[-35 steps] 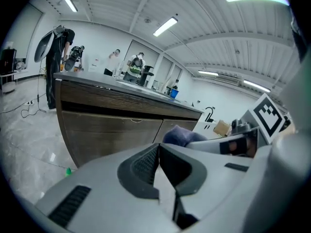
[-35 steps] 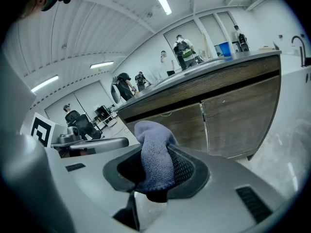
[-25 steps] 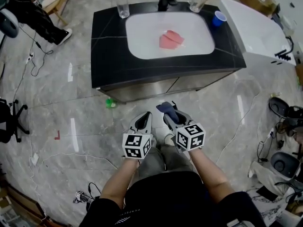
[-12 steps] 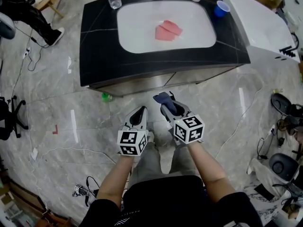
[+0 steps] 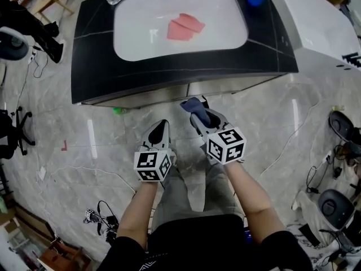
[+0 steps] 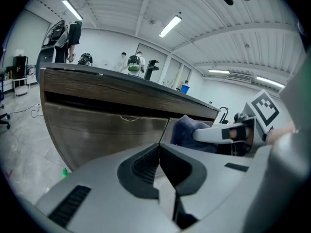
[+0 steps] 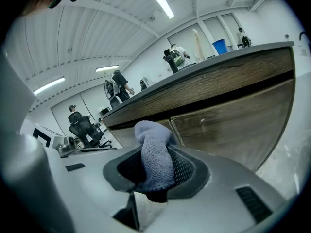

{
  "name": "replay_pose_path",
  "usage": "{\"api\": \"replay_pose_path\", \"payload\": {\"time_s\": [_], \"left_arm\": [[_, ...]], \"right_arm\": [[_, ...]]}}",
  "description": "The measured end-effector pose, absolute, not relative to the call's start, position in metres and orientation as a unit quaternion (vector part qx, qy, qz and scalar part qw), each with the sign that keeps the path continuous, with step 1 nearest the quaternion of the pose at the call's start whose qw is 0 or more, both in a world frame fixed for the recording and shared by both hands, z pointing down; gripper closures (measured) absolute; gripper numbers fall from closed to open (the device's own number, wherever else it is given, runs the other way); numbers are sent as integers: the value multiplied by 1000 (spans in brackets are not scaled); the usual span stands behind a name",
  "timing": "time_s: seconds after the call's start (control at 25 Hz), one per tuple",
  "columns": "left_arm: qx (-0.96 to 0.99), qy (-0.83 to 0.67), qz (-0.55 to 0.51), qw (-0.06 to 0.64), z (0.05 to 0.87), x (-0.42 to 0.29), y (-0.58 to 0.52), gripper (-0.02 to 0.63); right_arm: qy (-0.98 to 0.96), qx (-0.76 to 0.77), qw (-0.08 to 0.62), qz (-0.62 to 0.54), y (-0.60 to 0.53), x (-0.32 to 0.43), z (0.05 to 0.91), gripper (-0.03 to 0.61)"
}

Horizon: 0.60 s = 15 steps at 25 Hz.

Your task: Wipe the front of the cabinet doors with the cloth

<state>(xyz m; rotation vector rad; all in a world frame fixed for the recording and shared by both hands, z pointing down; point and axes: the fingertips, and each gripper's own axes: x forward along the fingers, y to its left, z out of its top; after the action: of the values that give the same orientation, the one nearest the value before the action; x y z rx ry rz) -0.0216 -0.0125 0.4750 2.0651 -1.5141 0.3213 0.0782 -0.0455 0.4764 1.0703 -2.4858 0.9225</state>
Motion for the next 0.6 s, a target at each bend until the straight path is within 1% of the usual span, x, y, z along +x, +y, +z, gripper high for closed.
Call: {"api": "replay_pose_path", "payload": {"time_s": [0.24, 0.6], "left_arm": [[763, -573, 123, 273, 481, 7, -32, 604], [760, -577, 124, 272, 490, 46, -51, 604]], "right_arm": [[-866, 358, 142, 319, -69, 101, 487, 454], [-873, 337, 129, 328, -98, 111, 501, 454]]}}
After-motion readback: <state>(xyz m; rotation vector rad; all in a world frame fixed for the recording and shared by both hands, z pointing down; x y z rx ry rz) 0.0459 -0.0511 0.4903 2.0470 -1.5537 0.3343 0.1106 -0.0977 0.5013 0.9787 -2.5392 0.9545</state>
